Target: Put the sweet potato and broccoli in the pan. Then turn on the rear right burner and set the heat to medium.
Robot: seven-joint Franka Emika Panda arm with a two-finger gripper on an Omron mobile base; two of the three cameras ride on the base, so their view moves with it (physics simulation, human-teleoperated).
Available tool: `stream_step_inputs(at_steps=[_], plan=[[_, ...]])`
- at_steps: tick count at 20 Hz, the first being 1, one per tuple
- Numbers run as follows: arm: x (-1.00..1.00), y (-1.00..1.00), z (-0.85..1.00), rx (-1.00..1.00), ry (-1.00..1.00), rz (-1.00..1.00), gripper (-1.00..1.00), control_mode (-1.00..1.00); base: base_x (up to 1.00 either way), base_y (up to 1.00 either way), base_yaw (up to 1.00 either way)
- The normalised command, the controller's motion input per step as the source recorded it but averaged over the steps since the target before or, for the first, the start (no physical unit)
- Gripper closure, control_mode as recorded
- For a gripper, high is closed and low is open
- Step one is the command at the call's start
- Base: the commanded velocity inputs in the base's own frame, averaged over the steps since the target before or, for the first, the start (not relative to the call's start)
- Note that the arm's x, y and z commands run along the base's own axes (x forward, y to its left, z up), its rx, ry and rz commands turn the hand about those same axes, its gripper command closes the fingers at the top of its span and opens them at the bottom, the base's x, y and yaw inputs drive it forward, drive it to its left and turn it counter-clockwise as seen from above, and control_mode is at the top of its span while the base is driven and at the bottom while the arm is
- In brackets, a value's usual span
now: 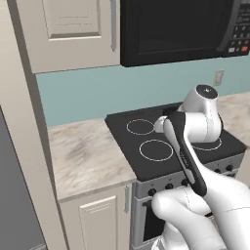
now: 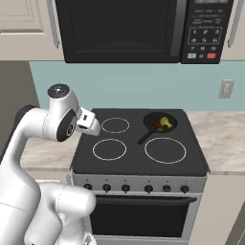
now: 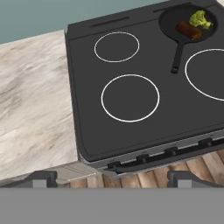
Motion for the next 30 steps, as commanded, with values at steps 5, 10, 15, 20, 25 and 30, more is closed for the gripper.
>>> stream_step_inputs(at_steps=[5, 10, 15, 20, 25, 30], plan=[[0.00, 0.00, 0.00, 0.00, 0.00, 0.00, -1.00, 1.00, 0.00, 0.01, 0.13], [0.00, 0.00, 0.00, 0.00, 0.00, 0.00, -1.00, 1.00, 0.03, 0.10, 0.17], [0.00, 0.00, 0.00, 0.00, 0.00, 0.00, -1.00, 1.00, 0.13, 0.06, 0.06], [0.00, 0.00, 0.00, 0.00, 0.00, 0.00, -1.00, 1.00, 0.10, 0.06, 0.00], [0.00, 0.00, 0.00, 0.00, 0.00, 0.00, -1.00, 1.00, 0.00, 0.00, 0.00], [0.00, 0.00, 0.00, 0.00, 0.00, 0.00, -1.00, 1.00, 0.00, 0.00, 0.00]])
